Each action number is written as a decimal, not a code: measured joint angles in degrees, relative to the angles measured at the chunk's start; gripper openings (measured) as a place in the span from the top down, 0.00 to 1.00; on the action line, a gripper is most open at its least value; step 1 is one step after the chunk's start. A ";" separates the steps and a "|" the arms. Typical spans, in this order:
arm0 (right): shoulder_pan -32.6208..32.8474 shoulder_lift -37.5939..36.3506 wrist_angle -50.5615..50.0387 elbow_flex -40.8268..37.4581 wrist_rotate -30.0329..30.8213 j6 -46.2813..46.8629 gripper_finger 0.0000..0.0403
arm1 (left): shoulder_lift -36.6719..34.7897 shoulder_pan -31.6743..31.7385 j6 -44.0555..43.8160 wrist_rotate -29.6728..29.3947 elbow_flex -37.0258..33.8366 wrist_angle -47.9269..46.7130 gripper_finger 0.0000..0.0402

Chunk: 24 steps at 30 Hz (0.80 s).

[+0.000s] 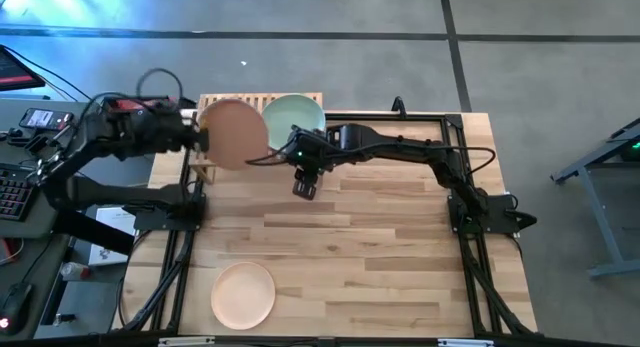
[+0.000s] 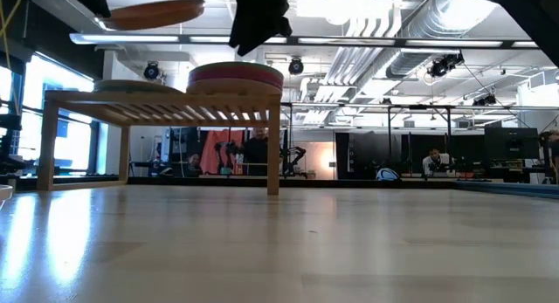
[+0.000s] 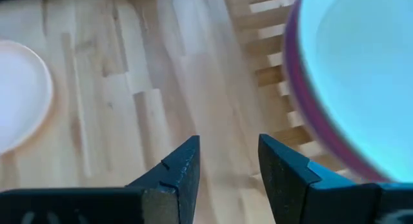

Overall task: Place and stack plates onto a shelf
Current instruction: Stack the brown plate on top of the gray plate on the shelf

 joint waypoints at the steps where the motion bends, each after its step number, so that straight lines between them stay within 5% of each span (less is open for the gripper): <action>1: -0.42 0.00 -0.05 0.00 0.00 -1.51 0.67 | 0.28 1.33 0.00 -0.98 1.22 -0.07 0.99; 16: -6.56 0.00 -2.99 0.00 -0.47 -15.43 0.67 | 9.20 21.06 1.52 -4.89 11.28 -0.38 0.99; 24: -8.81 0.00 -2.99 0.00 -3.29 -18.05 0.67 | 15.68 30.48 3.77 2.30 10.84 -5.46 0.99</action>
